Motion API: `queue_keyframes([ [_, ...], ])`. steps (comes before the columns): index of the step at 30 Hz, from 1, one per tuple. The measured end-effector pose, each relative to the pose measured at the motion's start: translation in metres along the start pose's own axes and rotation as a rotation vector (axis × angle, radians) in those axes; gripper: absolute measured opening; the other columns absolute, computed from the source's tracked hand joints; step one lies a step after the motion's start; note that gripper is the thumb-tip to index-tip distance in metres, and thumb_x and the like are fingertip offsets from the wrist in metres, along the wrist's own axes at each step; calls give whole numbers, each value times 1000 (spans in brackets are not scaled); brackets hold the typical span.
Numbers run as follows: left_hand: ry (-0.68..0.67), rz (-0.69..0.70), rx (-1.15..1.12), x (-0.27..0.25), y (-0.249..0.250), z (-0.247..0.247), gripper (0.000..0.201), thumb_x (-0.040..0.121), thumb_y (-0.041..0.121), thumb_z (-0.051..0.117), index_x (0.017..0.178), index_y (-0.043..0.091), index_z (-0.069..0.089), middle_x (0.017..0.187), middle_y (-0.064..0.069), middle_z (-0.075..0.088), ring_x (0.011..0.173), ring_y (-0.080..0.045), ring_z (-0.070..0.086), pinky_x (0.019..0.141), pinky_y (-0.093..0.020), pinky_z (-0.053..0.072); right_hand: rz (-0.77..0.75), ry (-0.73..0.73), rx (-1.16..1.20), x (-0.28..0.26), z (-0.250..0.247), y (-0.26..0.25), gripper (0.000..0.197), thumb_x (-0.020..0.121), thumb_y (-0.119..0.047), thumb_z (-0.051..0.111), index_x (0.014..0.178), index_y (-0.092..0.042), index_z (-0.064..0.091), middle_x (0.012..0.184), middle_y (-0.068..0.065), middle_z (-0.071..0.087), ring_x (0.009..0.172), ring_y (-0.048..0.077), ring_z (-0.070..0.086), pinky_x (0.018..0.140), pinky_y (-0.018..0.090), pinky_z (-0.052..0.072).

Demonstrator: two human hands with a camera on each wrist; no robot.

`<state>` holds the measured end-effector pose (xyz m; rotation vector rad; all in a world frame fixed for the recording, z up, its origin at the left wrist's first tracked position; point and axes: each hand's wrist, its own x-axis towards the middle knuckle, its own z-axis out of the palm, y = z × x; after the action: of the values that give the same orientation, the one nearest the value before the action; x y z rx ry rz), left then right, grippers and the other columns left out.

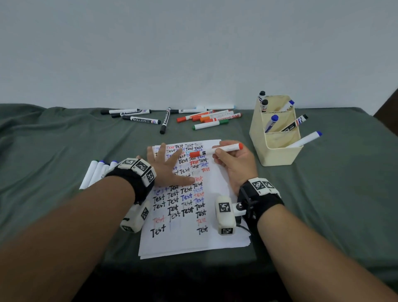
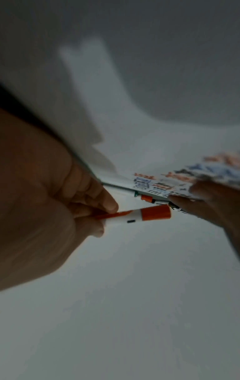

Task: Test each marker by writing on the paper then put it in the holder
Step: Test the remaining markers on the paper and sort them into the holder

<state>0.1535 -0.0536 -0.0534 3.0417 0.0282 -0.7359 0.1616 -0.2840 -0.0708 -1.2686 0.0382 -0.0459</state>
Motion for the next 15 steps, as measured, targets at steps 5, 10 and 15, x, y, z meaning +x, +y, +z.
queue_keyframes([
  [5,-33,-17,-12,-1,1,-3,130,32,114,23,140,62,-27,160,4,-34,147,-42,-26,111,-73,-4,-156,11,-218,-1,12,-32,61,95,-2,66,140,-29,35,86,10,75,76,20,75,72,30,63],
  [10,-52,-14,-26,-3,1,-3,130,31,114,23,138,63,-28,159,5,-37,147,-41,-27,111,-74,-5,-514,93,-594,16,-3,-106,62,97,-10,61,139,-51,39,90,-2,66,80,8,68,77,22,56],
  [15,-62,-4,-37,-6,2,-6,131,30,114,23,139,63,-28,159,5,-37,147,-42,-27,111,-74,-5,-675,305,-589,23,-39,-147,57,96,-6,57,133,-50,50,95,-9,63,72,-7,61,61,2,44],
])
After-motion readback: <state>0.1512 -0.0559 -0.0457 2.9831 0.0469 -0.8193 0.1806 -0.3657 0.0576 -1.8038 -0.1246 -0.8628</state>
